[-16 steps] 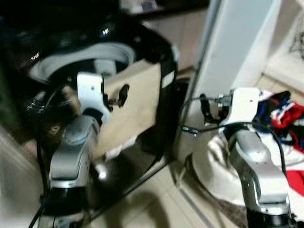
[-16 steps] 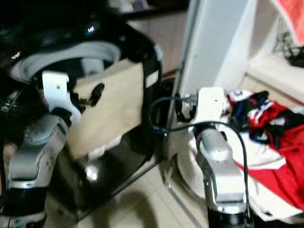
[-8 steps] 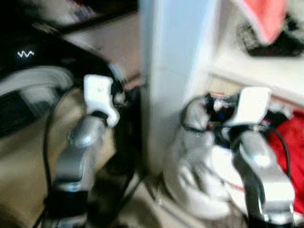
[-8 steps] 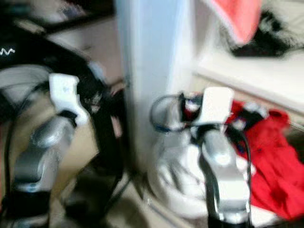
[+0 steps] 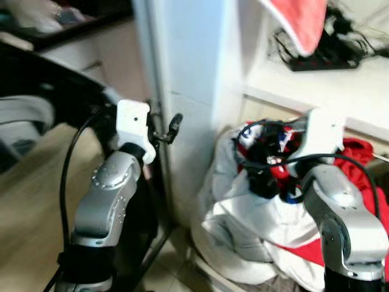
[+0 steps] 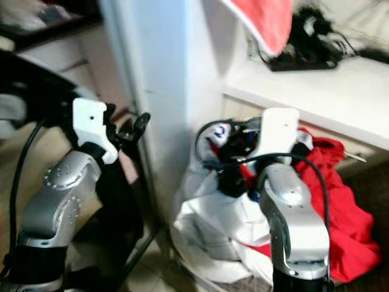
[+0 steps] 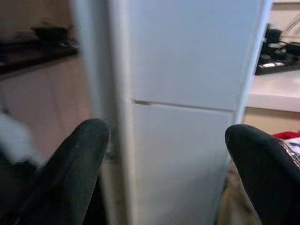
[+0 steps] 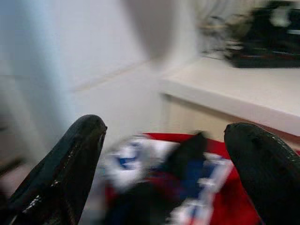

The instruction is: Clothes washing

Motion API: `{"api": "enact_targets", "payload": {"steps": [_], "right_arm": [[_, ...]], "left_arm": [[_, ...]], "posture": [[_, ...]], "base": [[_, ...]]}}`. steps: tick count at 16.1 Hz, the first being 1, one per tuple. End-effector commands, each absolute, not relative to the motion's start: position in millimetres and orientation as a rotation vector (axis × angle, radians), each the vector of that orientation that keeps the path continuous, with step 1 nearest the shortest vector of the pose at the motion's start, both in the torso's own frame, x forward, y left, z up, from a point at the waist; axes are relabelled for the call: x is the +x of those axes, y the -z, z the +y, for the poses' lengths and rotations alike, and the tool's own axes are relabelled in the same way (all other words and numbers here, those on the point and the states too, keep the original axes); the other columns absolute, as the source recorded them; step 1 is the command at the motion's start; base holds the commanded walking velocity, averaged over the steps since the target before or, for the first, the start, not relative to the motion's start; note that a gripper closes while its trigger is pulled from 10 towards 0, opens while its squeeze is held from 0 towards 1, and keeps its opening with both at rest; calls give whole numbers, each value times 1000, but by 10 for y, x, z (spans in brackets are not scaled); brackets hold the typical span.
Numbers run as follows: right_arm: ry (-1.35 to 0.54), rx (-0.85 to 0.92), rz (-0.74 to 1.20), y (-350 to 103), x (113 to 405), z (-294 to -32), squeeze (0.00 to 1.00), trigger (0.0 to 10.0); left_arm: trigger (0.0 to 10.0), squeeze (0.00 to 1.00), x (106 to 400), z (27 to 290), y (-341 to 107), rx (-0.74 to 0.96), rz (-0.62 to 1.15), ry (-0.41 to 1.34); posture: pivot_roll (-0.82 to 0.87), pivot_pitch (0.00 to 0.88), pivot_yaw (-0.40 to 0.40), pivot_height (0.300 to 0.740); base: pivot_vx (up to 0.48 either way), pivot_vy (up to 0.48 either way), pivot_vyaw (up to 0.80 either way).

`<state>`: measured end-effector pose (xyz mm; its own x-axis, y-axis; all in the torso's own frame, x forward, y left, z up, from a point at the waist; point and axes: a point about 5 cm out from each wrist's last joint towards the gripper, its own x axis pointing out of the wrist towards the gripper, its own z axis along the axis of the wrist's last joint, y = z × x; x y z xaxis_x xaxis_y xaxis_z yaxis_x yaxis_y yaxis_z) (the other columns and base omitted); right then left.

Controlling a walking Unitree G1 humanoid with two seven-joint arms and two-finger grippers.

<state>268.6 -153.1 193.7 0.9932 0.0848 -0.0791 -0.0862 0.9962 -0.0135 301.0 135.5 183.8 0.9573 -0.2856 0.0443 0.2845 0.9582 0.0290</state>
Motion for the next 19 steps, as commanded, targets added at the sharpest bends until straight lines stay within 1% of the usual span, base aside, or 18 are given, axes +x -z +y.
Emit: {"api": "enact_targets", "payload": {"steps": [1,2,4,5,8,10,11,12,15,17,18,19], "right_arm": [[-138,-34,105,-1929,2716,-1514,1000,10000],[-176,-57,107,-1920,2721,-1483,1000,10000],[-181,-91,119,-1885,2733,-1465,1000,10000],[-193,-75,117,-1870,2726,-1446,0,10000],[-181,-58,110,-1853,2706,-1442,0,10000],[-163,-80,94,-1865,2695,-1464,0,10000],[-154,-90,85,-1879,2692,-1476,0,10000],[-159,-99,77,-1894,2692,-1475,0,10000],[-157,-95,69,-1901,2691,-1482,0,10000],[-153,-98,67,-1896,2692,-1490,0,10000],[-120,-46,83,-1872,2696,-1523,0,10000],[-104,-48,85,-1868,2708,-1548,0,10000]], "left_arm": [[10000,0,2997,1354,-1869,37,-60,297],[10000,0,2991,1358,-1876,47,-69,301],[10000,0,2986,1353,-1880,42,-73,311],[10000,0,2976,1334,-1894,43,-80,319],[10000,0,2957,1324,-1878,42,-67,321],[10000,0,2952,1323,-1871,41,-62,324],[10000,0,2960,1323,-1887,85,-73,313],[10000,0,2968,1312,-1894,114,-72,313],[10000,0,2982,1294,-1910,102,-76,303],[10000,0,2985,1290,-1925,66,-86,294],[10000,0,3000,1304,-1925,48,-72,273],[10000,0,3010,1306,-1929,56,-69,279]], "posture": [[-167,0,3,740],[-158,0,-2,740],[-149,0,-4,740],[-145,0,-4,740],[-144,0,3,740],[-146,0,7,740],[-148,0,9,740],[-148,0,10,740],[-149,0,13,740],[-147,0,13,740],[-144,0,13,740],[-143,0,12,740]], "base": [[0,0,0],[0,0,0],[0,0,0],[0,480,0],[0,480,0],[0,480,0],[0,0,800],[0,-480,800],[0,-480,800],[0,-433,800],[0,0,0],[0,0,0]]}}
